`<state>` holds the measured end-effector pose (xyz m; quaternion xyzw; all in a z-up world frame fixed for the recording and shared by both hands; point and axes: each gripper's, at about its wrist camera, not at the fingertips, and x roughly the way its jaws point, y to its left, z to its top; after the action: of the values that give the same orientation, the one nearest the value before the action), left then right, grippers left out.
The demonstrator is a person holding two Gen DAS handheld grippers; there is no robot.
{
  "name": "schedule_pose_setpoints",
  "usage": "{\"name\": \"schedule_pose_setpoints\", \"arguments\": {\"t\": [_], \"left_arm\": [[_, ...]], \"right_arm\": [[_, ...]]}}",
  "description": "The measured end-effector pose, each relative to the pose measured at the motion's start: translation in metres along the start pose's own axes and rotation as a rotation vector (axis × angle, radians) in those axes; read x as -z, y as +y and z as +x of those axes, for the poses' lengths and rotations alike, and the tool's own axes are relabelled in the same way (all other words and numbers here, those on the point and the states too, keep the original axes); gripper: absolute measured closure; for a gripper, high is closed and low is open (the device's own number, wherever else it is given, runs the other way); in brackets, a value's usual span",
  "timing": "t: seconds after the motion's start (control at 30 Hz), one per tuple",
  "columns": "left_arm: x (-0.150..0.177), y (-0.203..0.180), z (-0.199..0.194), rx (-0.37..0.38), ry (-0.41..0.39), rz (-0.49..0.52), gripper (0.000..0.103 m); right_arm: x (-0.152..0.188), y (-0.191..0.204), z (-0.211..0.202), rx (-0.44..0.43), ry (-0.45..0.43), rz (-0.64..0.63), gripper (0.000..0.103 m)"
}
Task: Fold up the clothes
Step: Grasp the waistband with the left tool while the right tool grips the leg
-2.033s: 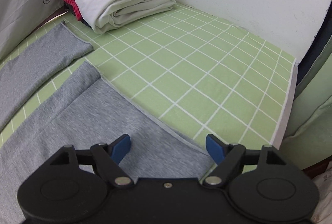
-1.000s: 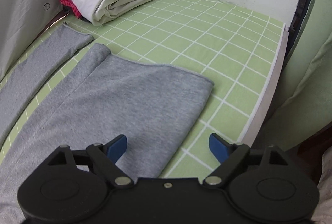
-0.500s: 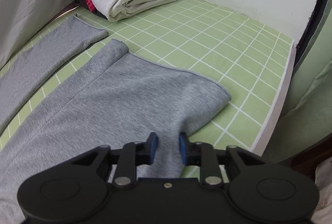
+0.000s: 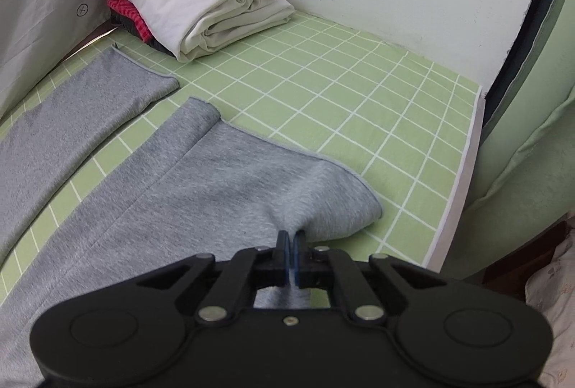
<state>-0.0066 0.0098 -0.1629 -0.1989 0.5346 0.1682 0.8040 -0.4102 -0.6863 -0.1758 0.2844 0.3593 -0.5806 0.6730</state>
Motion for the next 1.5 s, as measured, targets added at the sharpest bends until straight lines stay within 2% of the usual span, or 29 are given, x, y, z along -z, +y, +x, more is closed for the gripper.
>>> {"name": "schedule_pose_setpoints", "arguments": {"t": [0.03, 0.07, 0.13, 0.2, 0.4, 0.57, 0.73, 0.8, 1.0, 1.2, 1.33, 1.5], "left_arm": [[-0.001, 0.0, 0.0, 0.014, -0.014, 0.004, 0.051], [-0.001, -0.001, 0.001, 0.034, -0.023, 0.015, 0.07], [-0.004, -0.003, 0.002, 0.069, -0.026, 0.008, 0.093], [-0.006, -0.003, 0.0, 0.1, -0.035, -0.011, 0.101], [-0.017, 0.009, -0.026, 0.183, -0.133, -0.08, 0.103], [-0.017, 0.031, -0.058, 0.163, -0.22, -0.136, 0.102], [-0.018, 0.054, -0.098, 0.142, -0.309, -0.163, 0.102], [-0.024, 0.055, -0.11, 0.156, -0.329, -0.183, 0.103], [-0.04, 0.031, -0.12, 0.203, -0.376, -0.189, 0.103], [-0.053, -0.002, -0.113, 0.255, -0.391, -0.202, 0.103], [-0.062, -0.028, -0.106, 0.25, -0.405, -0.184, 0.103], [-0.073, -0.053, -0.086, 0.232, -0.392, -0.222, 0.103]], "right_arm": [[-0.003, 0.003, -0.006, -0.002, -0.016, -0.005, 0.101], [-0.004, 0.005, -0.011, -0.006, -0.03, -0.01, 0.101], [-0.008, 0.009, -0.019, -0.013, -0.053, -0.014, 0.101], [-0.012, 0.011, -0.028, -0.034, -0.077, -0.002, 0.101], [-0.023, 0.009, -0.058, -0.095, -0.186, 0.034, 0.101], [-0.027, 0.0, -0.082, -0.124, -0.264, 0.004, 0.102], [-0.021, -0.017, -0.098, -0.154, -0.275, 0.034, 0.102], [-0.023, -0.019, -0.103, -0.169, -0.292, 0.048, 0.102], [-0.04, -0.008, -0.114, -0.223, -0.351, 0.096, 0.102], [-0.063, 0.027, -0.105, -0.234, -0.403, 0.063, 0.102], [-0.085, 0.053, -0.095, -0.246, -0.425, 0.064, 0.102], [-0.114, 0.093, -0.074, -0.235, -0.439, 0.059, 0.102]]}}
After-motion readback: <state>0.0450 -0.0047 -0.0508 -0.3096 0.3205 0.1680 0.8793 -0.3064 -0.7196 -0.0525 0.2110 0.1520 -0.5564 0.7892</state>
